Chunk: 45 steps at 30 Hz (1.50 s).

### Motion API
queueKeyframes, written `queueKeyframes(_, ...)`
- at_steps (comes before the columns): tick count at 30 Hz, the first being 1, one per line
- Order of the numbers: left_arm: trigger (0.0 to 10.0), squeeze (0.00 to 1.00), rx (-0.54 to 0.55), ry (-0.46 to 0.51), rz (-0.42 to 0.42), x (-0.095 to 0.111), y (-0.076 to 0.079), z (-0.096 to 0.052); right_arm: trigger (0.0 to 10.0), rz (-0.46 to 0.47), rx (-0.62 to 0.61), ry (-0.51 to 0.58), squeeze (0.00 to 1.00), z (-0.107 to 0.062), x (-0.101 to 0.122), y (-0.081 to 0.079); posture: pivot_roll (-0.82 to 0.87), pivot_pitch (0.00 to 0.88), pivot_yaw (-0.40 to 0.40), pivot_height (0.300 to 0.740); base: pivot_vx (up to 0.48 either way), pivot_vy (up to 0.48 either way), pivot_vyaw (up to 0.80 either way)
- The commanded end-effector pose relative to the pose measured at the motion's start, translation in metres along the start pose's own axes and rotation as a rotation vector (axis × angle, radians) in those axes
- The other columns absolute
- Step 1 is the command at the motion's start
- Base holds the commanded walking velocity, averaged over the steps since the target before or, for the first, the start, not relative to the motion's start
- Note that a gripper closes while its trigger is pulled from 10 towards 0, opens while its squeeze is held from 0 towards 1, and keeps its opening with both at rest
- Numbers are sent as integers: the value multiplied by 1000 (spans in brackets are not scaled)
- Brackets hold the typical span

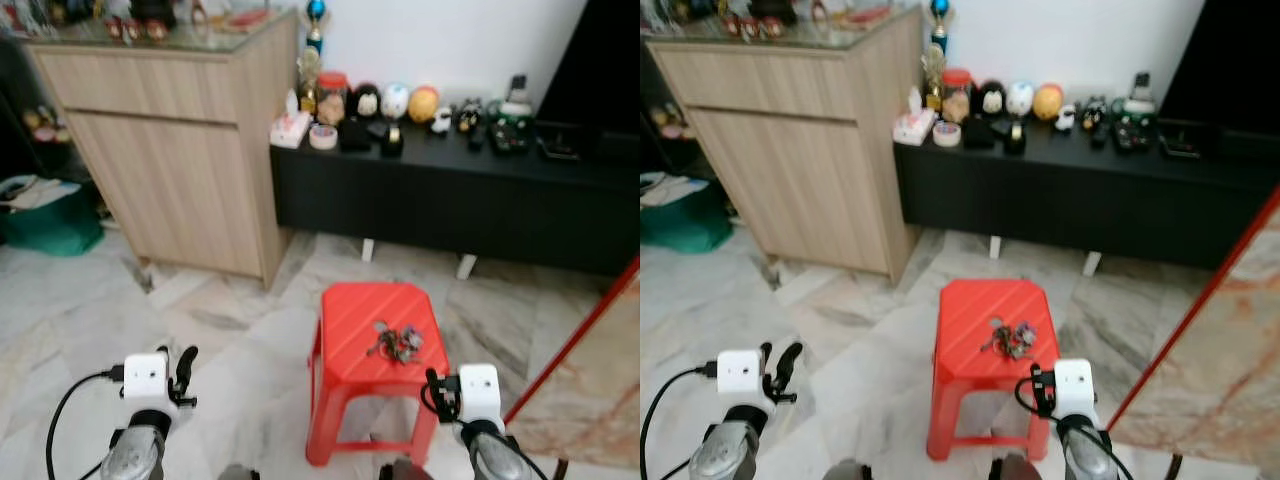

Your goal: Hang keys on a hook

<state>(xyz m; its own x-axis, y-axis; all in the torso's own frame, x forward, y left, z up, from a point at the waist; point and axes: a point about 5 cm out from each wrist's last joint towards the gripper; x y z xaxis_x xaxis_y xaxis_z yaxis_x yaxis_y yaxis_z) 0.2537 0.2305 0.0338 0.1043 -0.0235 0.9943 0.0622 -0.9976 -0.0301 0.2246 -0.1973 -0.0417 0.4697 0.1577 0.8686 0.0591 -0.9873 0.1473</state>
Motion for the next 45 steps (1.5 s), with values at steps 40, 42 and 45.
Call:
queueKeyframes(40, 10000, 0, 30, -40, -6, -5, -7, -3, 10000, 57, 7, 26, 0, 11, 17, -7, 58, 0, -26, 645, 228, 0, 71)
queueKeyframes(42, 10000, 0, 30, -40, -6, -5, -7, -3, 10000, 60, 3, 23, 0, 11, 17, -7, 60, 0, -26, 645, 300, 0, 0)
queueKeyframes(45, 10000, 0, 29, -40, -5, -5, -7, -3, 10000, 68, -1, 18, 0, 11, 17, -7, 60, 0, -26, 645, 299, 0, 0)
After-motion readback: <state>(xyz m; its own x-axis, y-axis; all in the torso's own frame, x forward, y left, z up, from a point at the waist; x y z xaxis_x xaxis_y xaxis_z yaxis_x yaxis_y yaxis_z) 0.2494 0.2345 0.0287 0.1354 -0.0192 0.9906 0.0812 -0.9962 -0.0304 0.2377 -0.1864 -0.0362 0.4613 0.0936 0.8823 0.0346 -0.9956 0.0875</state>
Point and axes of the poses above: a point about 5 cm out from each wrist's last joint towards the gripper, its own z axis pointing out of the wrist towards the gripper, its own x axis along the axis of the wrist's last joint, y = z × x, and after that the axes turned 3 degrees about -z, right-handed
